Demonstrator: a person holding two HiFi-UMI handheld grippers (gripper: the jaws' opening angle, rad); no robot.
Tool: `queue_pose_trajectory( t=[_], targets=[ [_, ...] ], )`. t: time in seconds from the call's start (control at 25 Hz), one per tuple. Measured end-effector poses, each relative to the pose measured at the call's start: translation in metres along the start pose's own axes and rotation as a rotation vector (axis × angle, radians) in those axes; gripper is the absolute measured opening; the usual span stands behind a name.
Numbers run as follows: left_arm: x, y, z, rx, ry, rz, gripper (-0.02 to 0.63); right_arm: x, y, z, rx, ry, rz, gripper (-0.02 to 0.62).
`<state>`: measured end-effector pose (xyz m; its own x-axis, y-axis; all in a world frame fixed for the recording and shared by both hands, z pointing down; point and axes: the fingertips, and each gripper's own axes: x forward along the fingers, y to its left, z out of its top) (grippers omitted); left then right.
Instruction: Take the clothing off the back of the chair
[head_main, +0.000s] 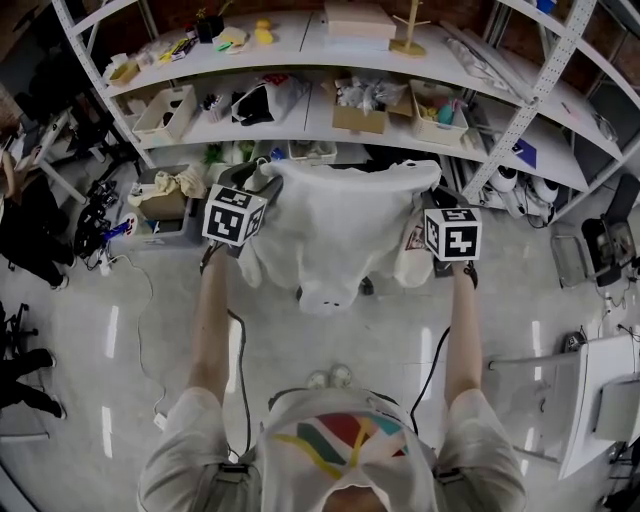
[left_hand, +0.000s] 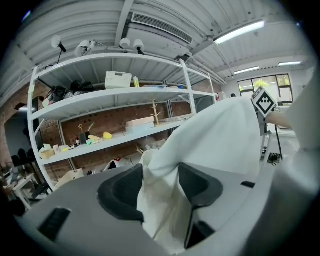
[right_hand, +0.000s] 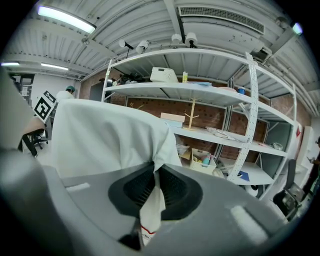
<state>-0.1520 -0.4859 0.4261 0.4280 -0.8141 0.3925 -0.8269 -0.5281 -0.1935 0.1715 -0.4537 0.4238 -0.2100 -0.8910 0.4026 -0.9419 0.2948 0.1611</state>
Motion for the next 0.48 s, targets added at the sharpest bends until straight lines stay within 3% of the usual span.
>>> queue_pose_trajectory(
  t=[0.08,0.24,0.48],
  targets=[
    [0.001,-0.006,0.001,0.02,0.007,-0.036,0.211,0.0,0.0,0.0,0.0,-0.001,0.005,0.021],
    [0.003,-0.015,0.005,0.053,0.016,-0.046,0.066,0.001,-0.001,0.002,-0.001,-0.001,0.005,0.021],
    [0.001,-0.014,0.004,0.018,0.02,-0.029,0.044,0.0,0.0,0.002,0.002,-0.01,-0.007,0.015]
  ],
)
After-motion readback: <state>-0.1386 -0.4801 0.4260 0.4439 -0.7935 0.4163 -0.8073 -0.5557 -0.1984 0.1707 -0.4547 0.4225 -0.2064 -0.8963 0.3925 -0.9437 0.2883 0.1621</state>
